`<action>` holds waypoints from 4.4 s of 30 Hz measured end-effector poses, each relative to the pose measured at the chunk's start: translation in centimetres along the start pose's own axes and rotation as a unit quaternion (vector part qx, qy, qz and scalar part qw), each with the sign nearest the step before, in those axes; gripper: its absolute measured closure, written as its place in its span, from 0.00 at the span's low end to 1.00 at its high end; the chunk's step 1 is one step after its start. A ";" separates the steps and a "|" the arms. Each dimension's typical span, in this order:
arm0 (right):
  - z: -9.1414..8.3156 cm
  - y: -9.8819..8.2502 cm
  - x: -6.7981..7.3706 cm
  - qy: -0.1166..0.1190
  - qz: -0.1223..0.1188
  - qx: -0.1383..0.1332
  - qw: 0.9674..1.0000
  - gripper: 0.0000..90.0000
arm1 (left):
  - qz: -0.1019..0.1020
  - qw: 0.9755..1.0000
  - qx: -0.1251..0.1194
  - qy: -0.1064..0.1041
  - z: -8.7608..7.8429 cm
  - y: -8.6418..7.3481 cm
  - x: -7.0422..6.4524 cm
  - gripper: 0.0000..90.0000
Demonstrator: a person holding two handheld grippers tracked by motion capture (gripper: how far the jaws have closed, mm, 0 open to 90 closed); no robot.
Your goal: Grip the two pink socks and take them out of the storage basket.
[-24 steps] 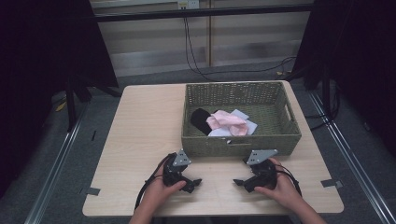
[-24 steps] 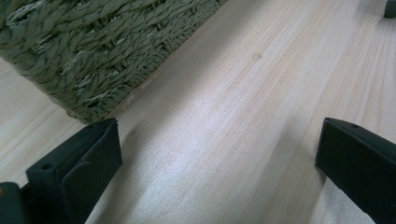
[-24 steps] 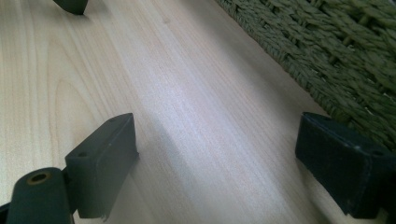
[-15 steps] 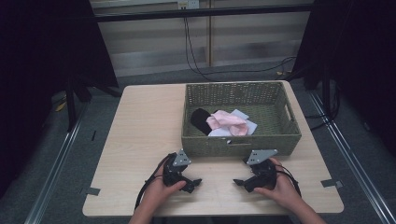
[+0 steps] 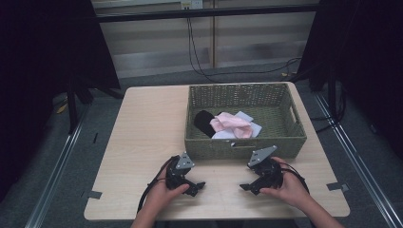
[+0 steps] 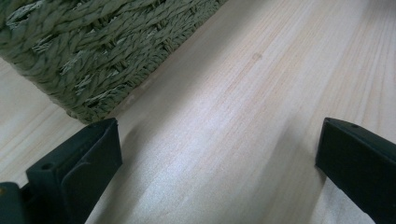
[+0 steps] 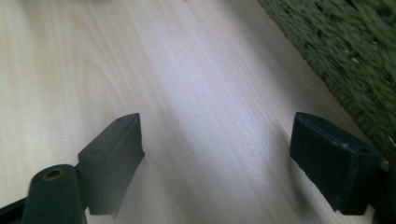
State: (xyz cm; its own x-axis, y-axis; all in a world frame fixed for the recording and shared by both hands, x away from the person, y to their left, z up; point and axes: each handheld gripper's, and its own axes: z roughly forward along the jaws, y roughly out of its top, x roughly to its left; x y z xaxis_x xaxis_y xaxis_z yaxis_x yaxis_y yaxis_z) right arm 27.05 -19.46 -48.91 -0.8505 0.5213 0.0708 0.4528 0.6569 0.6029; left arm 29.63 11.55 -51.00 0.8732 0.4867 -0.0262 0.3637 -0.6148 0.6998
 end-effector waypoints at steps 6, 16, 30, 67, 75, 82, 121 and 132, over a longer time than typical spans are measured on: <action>-1.4 1.8 0.3 0.017 -0.019 0.029 0.999 0.21 | 0.001 1.000 0.000 0.000 0.0 0.0 0.0 0.00; -4.1 4.6 0.0 0.028 -0.042 0.059 0.997 0.23 | 0.000 1.000 0.000 0.000 0.0 0.0 0.0 0.00; -6.9 8.0 -1.7 0.021 -0.043 0.058 0.997 0.24 | 0.000 1.000 0.000 0.000 0.0 0.0 0.0 0.00; -2.8 13.5 -13.6 -0.044 0.088 0.062 0.993 0.29 | -0.003 1.000 -0.003 -0.001 0.0 0.0 0.0 0.00; 0.1 13.4 -14.6 -0.050 0.088 0.079 0.992 0.38 | -0.003 1.000 -0.002 0.000 0.0 0.0 0.0 0.00; 1.0 13.4 -15.3 -0.046 0.103 0.102 0.988 0.83 | -0.003 1.000 -0.002 0.000 0.0 0.0 0.0 0.00; -0.7 12.2 -15.4 -0.001 0.132 0.085 0.988 0.85 | -0.003 1.000 -0.002 0.000 0.0 0.0 0.0 0.00; -1.3 12.7 -15.3 0.004 0.135 0.084 0.987 0.83 | -0.003 1.000 -0.002 0.000 0.0 0.0 0.0 0.00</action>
State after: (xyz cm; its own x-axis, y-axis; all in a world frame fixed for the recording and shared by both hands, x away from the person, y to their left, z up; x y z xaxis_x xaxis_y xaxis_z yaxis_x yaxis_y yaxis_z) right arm 45.48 -19.84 -41.28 -0.6948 0.6854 0.2178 0.7005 0.5763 0.4210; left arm 29.62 11.52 -51.00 0.8710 0.4902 -0.0316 0.3681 -0.6087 0.7029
